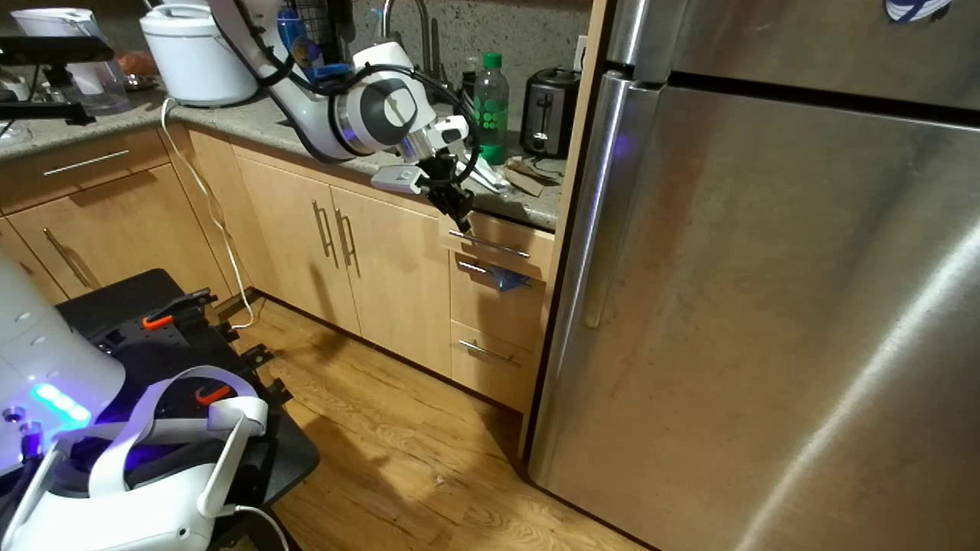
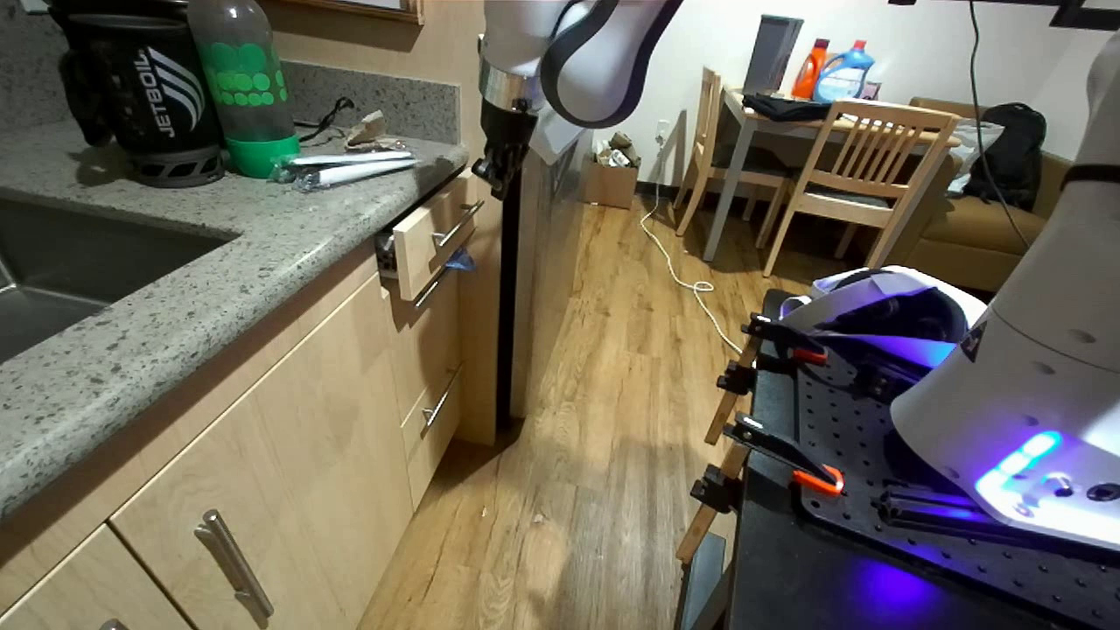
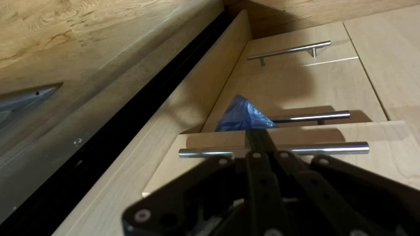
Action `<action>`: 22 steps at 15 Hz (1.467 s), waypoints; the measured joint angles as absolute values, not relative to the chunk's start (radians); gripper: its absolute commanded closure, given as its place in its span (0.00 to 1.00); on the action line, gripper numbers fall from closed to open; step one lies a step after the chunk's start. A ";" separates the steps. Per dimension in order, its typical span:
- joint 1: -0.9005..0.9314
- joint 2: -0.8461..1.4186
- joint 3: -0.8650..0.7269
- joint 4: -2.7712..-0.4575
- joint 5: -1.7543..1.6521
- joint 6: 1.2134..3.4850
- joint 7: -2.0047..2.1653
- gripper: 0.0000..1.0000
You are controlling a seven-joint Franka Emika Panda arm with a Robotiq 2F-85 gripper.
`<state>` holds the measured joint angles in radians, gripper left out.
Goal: Close the open drawer
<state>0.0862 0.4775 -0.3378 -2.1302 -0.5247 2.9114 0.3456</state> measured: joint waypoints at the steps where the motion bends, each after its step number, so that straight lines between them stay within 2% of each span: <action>1: 0.107 0.500 -0.366 -2.120 -0.525 2.935 0.363 0.99; 6: 0.191 0.613 -0.469 -2.069 -0.518 3.034 0.446 0.99; 22: 0.310 0.822 -0.612 -1.953 -0.501 3.200 0.594 1.00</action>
<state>0.3099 0.8222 -0.6119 -1.9529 -0.5009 3.2003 0.5944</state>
